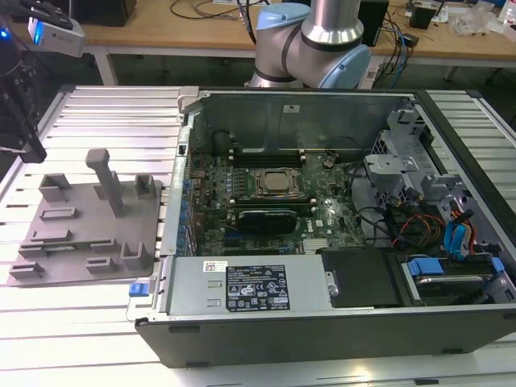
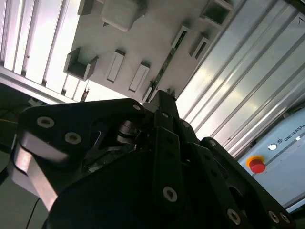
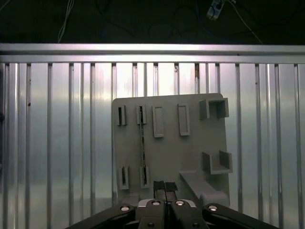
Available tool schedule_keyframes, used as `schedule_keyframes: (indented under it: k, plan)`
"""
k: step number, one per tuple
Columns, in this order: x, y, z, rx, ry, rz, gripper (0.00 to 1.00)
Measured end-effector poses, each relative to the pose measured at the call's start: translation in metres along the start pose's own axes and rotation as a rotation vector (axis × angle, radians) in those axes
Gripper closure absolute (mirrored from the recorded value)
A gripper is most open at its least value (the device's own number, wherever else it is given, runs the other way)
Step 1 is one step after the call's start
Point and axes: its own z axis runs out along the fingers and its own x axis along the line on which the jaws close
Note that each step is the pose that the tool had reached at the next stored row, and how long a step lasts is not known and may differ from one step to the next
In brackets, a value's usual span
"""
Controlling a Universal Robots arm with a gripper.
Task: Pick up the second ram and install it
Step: 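Pick up the second ram and move it above second insertion slot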
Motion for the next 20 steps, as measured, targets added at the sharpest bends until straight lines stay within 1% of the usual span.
schedule_keyframes:
  k: [1,2,3,5,7,9,12,15,20]
  plan:
    - [0.0000,0.0000,0.0000,-0.0001,0.0000,0.000,0.91]
    - [0.0000,0.0000,0.0000,0.0000,0.0000,0.000,0.86]
    - [0.0000,0.0000,0.0000,-0.0001,0.0000,0.000,0.86]
    - [0.0000,0.0000,0.0000,0.0000,0.0000,0.000,0.72]
    - [0.0000,-0.0001,0.0008,0.0003,-0.0002,0.000,0.72]
    - [0.0002,-0.0002,0.0062,0.0001,-0.0001,0.000,0.72]
    - [0.0003,-0.0003,0.0104,0.0000,0.0000,0.000,0.72]
    - [0.0005,-0.0007,0.0186,0.0000,0.0000,0.000,0.72]
    - [0.0006,-0.0010,0.0250,0.0000,0.0000,0.000,0.72]
